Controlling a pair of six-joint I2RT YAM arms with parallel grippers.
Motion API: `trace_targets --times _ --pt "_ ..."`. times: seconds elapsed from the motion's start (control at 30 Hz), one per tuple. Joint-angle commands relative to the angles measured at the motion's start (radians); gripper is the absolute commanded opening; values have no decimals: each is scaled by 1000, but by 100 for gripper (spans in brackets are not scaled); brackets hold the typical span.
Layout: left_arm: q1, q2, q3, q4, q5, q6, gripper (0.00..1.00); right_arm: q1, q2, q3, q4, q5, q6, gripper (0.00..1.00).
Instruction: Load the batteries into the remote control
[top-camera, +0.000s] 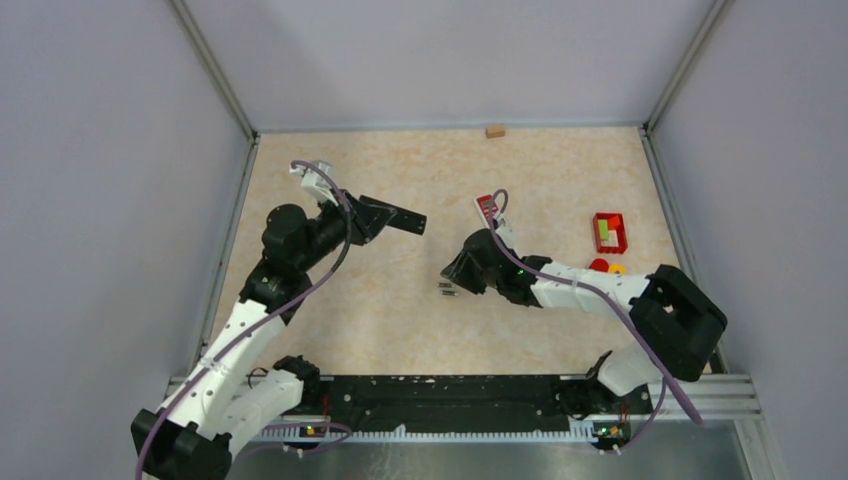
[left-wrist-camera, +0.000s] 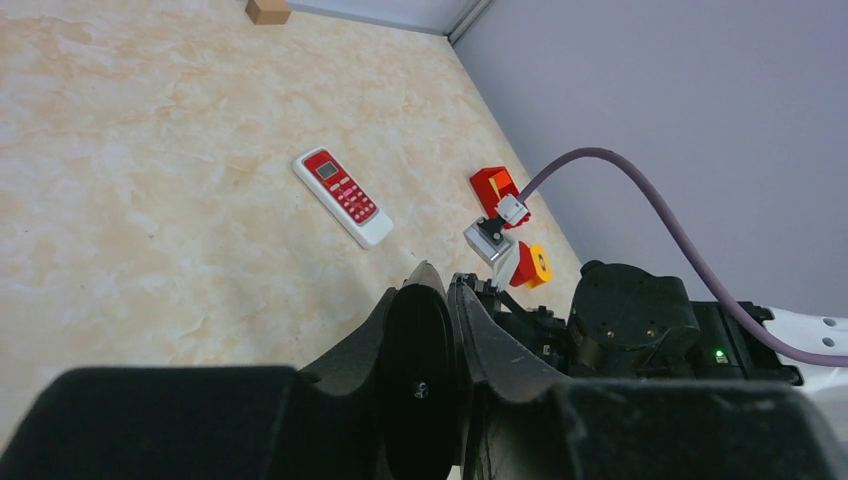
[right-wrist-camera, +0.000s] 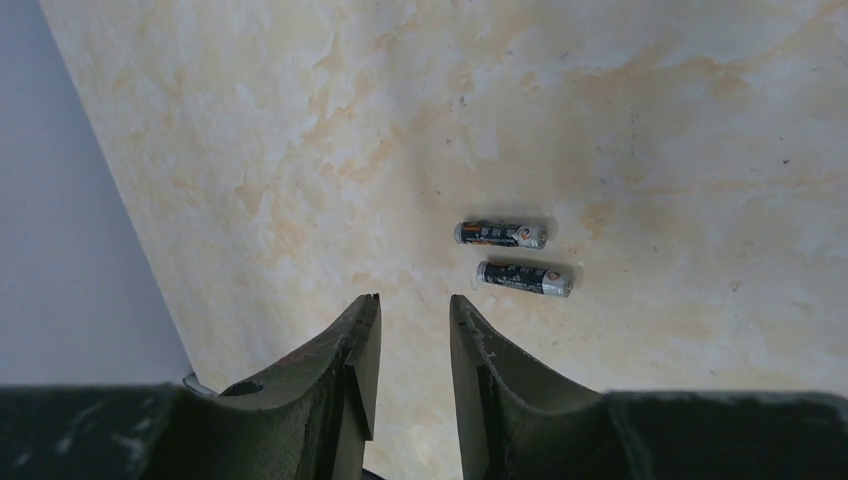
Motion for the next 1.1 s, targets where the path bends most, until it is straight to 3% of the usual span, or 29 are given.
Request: trace_targets --times 0.0,0.33,0.6,0.77,1.07 --pt "5 -27 16 34 -47 32 0 15 38 -3 3 18 60 33" --pt "6 -38 12 12 -76 45 0 14 105 29 -4 -6 54 32" --pt "7 -43 56 -32 -86 51 0 13 99 111 -128 23 -218 37" --pt "9 -59 74 -79 -112 62 0 12 89 129 -161 24 -306 37" --pt "12 -55 77 -83 -120 61 0 15 104 101 -119 -81 -81 38"
